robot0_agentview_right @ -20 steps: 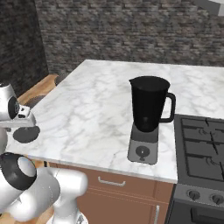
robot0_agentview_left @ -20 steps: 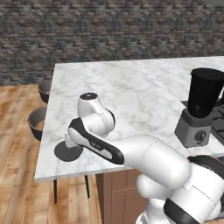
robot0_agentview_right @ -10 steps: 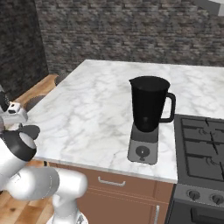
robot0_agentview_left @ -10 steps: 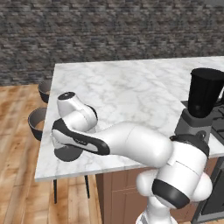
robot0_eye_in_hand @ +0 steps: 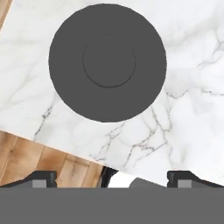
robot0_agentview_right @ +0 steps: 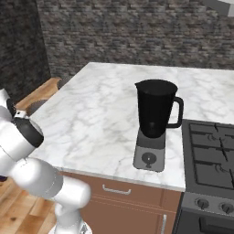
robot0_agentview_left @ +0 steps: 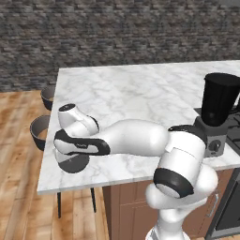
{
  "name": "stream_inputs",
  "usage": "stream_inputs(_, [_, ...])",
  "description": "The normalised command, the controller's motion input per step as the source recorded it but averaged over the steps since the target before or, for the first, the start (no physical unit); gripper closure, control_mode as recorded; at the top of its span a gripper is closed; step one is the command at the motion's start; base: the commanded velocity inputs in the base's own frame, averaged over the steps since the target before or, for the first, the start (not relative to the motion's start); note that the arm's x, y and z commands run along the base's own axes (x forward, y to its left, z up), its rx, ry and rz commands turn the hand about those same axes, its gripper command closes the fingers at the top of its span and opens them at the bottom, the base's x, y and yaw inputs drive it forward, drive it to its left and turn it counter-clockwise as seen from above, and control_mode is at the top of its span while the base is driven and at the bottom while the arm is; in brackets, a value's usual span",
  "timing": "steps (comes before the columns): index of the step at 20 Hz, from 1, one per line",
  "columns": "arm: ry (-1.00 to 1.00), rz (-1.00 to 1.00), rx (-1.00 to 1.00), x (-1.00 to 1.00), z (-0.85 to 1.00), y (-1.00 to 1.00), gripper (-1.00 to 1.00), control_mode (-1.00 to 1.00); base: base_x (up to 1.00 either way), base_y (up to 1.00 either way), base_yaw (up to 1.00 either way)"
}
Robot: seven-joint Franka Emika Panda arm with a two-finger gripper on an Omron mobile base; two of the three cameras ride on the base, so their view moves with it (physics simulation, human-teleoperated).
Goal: Close the lid blender by securely placing the lid on top.
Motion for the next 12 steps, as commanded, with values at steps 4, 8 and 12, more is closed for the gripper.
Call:
stream_inputs(4, [0.04,0.06,0.00,0.29,-0.30,0.04,-1.00,-1.00,0.00,0.00,0.00])
stream_inputs(8, [0.00,0.04,0.00,0.20,-0.10,0.00,-1.00,-1.00,0.00,0.00,0.00])
stream_inputs(12, [0.00,0.03,0.00,0.17,-0.11,0.00,-1.00,-1.00,0.00,0.00,0.00])
